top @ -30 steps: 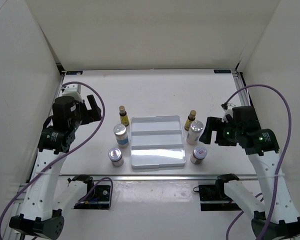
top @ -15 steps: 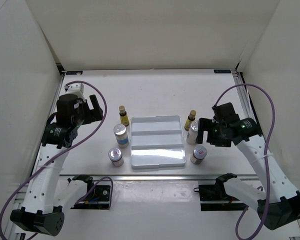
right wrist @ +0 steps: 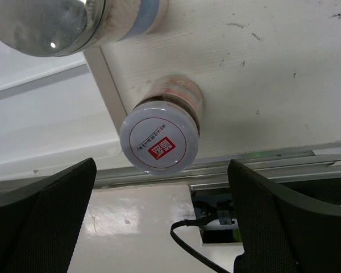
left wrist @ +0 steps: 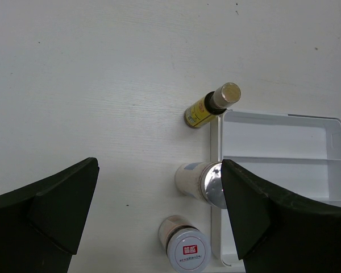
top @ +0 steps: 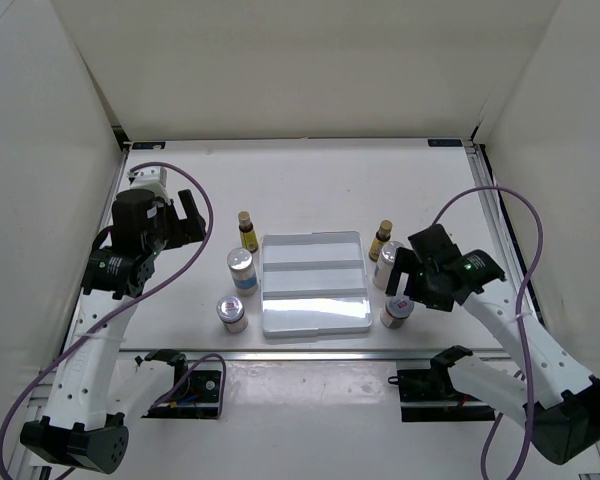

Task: Organize the condiment bottles

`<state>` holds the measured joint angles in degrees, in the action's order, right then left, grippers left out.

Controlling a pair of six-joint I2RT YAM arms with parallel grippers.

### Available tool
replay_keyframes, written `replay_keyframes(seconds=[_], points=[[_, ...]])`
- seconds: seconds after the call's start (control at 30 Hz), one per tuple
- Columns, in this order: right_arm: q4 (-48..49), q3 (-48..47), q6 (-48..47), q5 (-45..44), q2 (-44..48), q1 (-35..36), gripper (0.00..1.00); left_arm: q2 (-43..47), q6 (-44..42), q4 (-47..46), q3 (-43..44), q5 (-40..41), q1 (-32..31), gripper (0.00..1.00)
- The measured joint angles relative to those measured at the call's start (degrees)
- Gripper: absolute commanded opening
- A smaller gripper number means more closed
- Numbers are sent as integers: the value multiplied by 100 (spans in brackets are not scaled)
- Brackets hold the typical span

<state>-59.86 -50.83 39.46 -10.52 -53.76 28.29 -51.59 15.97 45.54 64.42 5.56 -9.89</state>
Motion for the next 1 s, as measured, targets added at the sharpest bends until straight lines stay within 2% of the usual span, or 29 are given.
replay_keyframes(seconds=[0.4, 0.5, 0.67, 0.87, 1.0], points=[[55, -4, 245, -105, -1285, 175, 98, 0, 0, 0, 0, 2, 0, 99], [127, 4, 273, -94, -1255, 293, 91, 0, 0, 0, 0, 2, 0, 99], [306, 133, 369, -87, -999, 304, 74, 0, 0, -2, 0, 2, 0, 99], [444, 485, 442, -13, -929, 302, 71, 0, 0, -2, 0, 2, 0, 99], [481, 562, 507, 22, -911, 304, 53, 0, 0, -2, 0, 2, 0, 99]])
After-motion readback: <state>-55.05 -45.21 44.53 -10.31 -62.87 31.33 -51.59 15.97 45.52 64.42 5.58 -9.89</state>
